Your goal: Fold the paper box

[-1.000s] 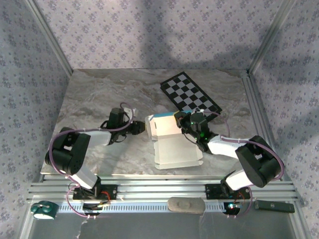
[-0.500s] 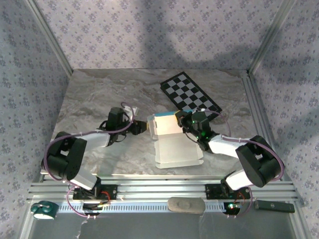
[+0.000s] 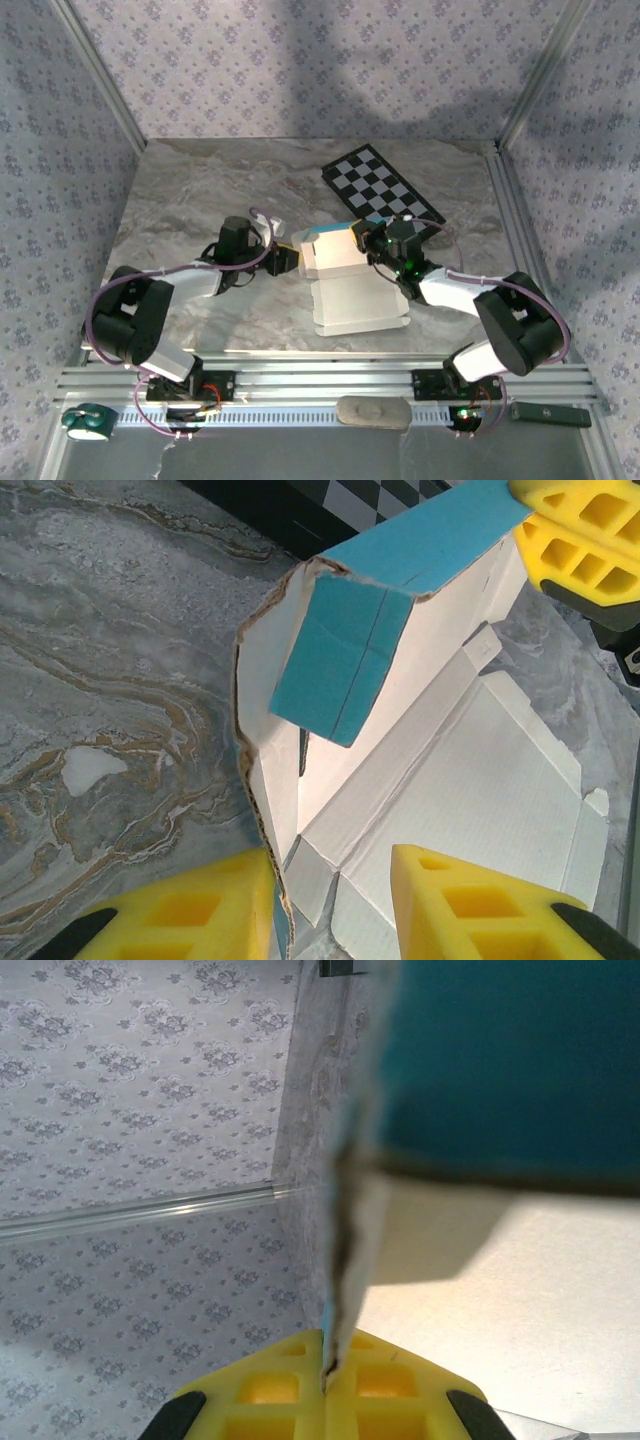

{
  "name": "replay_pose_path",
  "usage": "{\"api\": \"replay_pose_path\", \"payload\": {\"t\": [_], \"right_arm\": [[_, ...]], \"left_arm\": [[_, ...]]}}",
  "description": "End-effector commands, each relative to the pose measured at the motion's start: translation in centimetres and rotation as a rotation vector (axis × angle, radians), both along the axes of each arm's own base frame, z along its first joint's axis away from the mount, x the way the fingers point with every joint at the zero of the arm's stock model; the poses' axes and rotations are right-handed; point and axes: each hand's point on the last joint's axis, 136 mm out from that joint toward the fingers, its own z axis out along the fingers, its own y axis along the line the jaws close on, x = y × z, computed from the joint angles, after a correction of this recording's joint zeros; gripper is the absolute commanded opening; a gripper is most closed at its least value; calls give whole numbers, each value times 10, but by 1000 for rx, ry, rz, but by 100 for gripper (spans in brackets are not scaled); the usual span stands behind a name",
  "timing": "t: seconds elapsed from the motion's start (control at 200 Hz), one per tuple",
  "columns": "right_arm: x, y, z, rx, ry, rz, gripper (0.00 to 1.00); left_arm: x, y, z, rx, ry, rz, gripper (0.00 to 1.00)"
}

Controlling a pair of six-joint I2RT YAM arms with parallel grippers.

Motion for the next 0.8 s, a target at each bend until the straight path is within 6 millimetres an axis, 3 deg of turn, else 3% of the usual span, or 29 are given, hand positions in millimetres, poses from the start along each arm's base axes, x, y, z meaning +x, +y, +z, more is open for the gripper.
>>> {"api": "replay_pose_path", "payload": {"t": [0.0,0.16,0.325,0.46,0.615,0.795], "right_arm": [[4,2,1,3,10,5,0],[5,0,-1,0,16,3,0],[6,0,-2,6,24,4,0],[5,0,1,13,15,-3,0],[4,0,0,16,11,-12,0],[2,0,3,14,-3,-30,0]], "left_arm": [[2,0,2,14,-42,-9,36],[-11,-1,20,-32,-96,-30,36],[-9,-9,12,-14,-45,-51,32],[12,-5,4,39,-10,84,24],[24,-1,4,197,-48,263,0],[25,0,-2,273,-50,400,0]]}}
